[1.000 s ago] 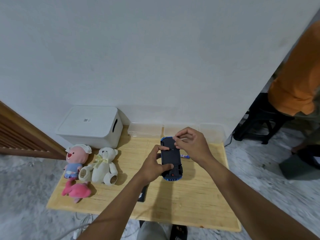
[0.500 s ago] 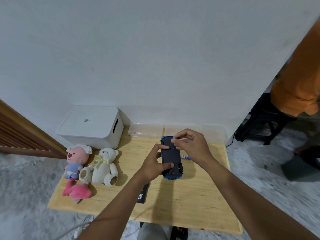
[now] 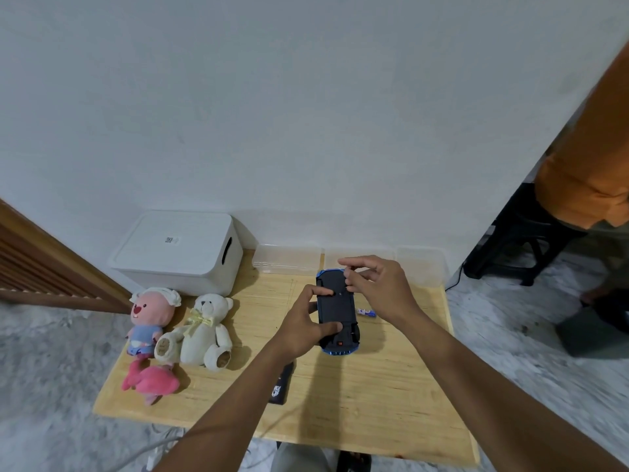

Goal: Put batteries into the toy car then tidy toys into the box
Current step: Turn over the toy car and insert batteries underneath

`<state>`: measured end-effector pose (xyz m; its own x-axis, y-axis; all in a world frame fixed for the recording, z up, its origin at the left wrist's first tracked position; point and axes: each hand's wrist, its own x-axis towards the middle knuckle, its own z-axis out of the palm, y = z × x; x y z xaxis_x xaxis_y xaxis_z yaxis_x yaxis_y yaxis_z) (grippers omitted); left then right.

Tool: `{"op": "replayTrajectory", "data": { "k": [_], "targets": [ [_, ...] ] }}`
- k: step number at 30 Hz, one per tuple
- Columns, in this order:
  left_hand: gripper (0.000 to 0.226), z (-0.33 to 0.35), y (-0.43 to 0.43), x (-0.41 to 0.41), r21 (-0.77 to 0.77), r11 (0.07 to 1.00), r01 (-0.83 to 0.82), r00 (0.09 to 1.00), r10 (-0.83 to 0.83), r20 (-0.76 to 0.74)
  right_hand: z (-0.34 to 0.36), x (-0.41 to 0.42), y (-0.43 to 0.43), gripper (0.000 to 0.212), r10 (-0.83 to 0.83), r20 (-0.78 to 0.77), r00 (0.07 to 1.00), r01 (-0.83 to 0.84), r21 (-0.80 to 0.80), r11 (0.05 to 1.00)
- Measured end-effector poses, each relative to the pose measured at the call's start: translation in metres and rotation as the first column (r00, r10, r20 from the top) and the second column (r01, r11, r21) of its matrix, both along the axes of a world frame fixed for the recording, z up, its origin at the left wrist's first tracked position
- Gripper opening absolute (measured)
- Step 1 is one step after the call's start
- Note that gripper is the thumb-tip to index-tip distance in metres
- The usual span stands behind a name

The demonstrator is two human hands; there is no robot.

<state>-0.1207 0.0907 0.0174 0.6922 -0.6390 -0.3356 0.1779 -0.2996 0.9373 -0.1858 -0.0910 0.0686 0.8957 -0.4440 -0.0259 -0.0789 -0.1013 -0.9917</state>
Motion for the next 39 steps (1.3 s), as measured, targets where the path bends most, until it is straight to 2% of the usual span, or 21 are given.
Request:
{"op": "replayTrajectory", "data": {
  "k": [9, 15, 18, 23, 26, 30, 39],
  "targets": [
    [0.055, 0.0033, -0.0023, 0.0026, 0.012, 1.0, 0.019, 1.0, -0.019, 0.025, -0.0023, 0.0036, -0.0008, 0.008, -0.01, -0.038, 0.999, 0.011, 0.023, 1.0],
    [0.055, 0.0037, -0.0019, 0.0011, 0.02, 1.0, 0.011, 1.0, -0.012, 0.018, -0.0017, 0.0015, 0.0008, 0.017, 0.016, -0.033, 0.999, -0.017, -0.02, 1.0],
    [0.055, 0.0041, -0.0019, 0.0017, 0.014, 1.0, 0.012, 1.0, -0.012, 0.009, -0.0016, 0.0012, 0.0018, 0.012, 0.015, -0.014, 1.0, -0.014, 0.014, 1.0],
    [0.055, 0.0032, -0.0021, 0.0016, 0.019, 1.0, 0.009, 1.0, -0.009, 0.017, -0.0065, 0.002, 0.0017, 0.018, -0.008, 0.006, 1.0, 0.008, 0.055, 0.998],
    [0.055, 0.0022, -0.0019, 0.0008, 0.019, 1.0, 0.007, 1.0, -0.007, 0.014, -0.0091, 0.001, -0.0002, 0.015, 0.005, -0.008, 1.0, -0.005, 0.023, 1.0],
    [0.055, 0.0008, -0.0018, 0.0005, 0.018, 1.0, 0.013, 1.0, -0.013, 0.014, -0.0087, -0.0008, -0.0021, 0.024, 0.007, -0.045, 0.999, -0.009, -0.053, 0.999],
    [0.054, 0.0034, -0.0036, -0.0018, 0.032, 0.999, 0.015, 1.0, -0.015, -0.001, -0.0072, -0.0034, -0.0025, 0.014, -0.009, -0.046, 0.999, 0.006, -0.057, 0.998]
  ]
}}
